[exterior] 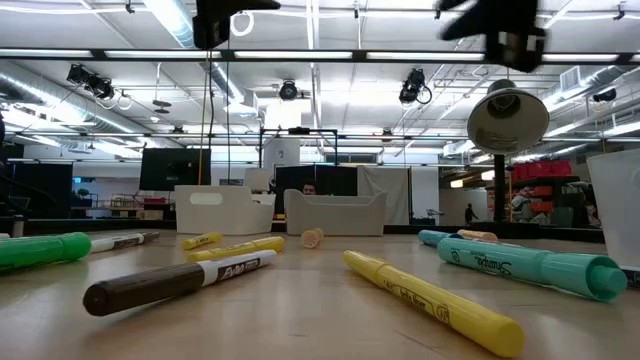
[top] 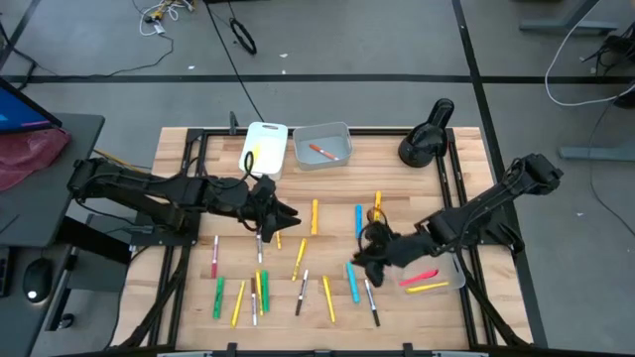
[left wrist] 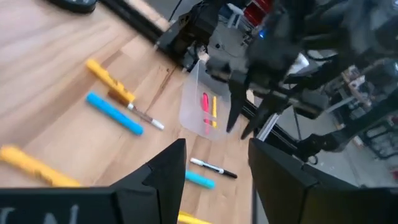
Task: Pick & Place Markers
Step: Put the blue highlighter pen into the white bin
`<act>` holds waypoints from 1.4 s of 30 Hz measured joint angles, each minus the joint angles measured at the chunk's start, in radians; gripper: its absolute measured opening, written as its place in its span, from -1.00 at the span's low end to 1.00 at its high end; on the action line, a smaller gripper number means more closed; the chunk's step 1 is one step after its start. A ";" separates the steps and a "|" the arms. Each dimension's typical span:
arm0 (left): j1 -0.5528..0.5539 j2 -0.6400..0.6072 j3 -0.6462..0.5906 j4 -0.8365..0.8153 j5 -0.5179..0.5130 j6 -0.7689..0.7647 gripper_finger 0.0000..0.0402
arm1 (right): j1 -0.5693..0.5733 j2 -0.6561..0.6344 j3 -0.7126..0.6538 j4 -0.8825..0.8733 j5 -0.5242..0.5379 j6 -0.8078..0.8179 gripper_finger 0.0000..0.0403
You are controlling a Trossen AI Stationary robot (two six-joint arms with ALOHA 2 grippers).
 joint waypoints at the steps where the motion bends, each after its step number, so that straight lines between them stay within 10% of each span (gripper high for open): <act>1: 0.000 0.000 0.001 -0.022 0.000 -0.026 -0.12 | -0.017 0.000 0.000 0.016 0.031 -0.025 -0.47; 21: -0.253 -0.038 -0.001 -0.862 -0.310 -0.516 -0.18 | -0.472 0.064 0.000 -0.145 -0.130 -0.129 0.26; 42: -0.277 -0.037 -0.001 -0.821 -0.363 -0.508 -0.18 | -0.543 0.354 0.000 -0.241 -0.141 0.011 -0.03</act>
